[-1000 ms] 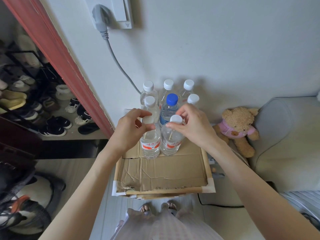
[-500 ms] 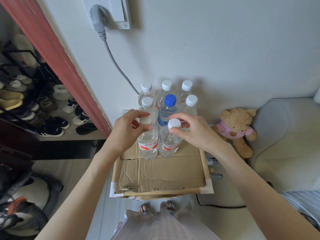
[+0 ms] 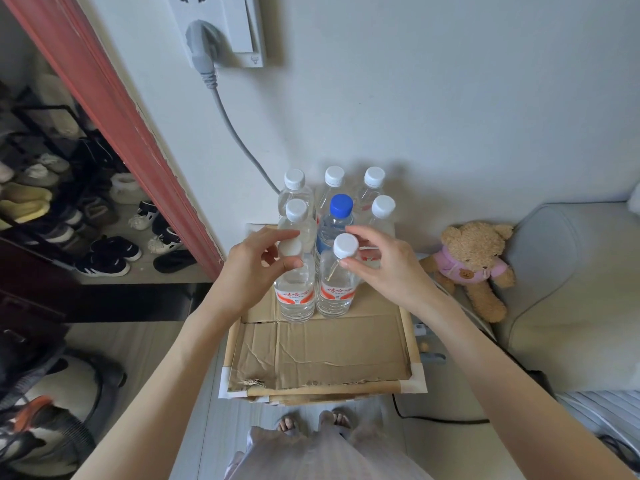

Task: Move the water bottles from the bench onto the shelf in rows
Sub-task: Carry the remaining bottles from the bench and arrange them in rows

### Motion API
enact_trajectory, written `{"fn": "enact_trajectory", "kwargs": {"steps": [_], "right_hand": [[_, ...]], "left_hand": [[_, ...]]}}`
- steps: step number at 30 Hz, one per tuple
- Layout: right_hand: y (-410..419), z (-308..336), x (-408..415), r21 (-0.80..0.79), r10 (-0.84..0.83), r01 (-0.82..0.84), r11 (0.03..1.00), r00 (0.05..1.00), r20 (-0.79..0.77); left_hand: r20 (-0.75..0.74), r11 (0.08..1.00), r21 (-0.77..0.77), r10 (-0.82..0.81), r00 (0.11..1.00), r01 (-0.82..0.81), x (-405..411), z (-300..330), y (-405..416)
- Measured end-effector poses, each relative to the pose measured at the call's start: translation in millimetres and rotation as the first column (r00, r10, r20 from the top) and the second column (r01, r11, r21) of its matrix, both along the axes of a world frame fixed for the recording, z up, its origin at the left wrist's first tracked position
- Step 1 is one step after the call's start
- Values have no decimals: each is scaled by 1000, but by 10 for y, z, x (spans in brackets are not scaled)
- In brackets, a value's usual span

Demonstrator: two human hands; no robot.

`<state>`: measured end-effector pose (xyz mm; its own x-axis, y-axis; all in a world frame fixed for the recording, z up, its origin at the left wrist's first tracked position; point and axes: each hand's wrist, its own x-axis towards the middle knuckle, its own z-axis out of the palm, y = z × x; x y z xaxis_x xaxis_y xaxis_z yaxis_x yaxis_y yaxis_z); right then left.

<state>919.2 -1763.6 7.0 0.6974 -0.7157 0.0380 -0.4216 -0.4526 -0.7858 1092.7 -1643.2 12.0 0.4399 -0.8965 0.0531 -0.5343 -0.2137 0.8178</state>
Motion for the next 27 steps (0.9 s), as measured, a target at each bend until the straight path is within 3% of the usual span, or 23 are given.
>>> {"fn": "enact_trajectory", "kwargs": {"steps": [10,16,27], "right_hand": [[0,-79,32,-7,-66,66,998,997,46],[-25,-101,75,-30,-55,56,998,997,56],[-9,-127,112,-56,-30,36,998,995,95]], "left_hand": [[-60,997,-34,71,996,-74,-60,-30,-29],[-28,996,-55,69,997,-71,-91,-7,-82],[33,963,-149,231,973,-223,-233,-50,-112]]}}
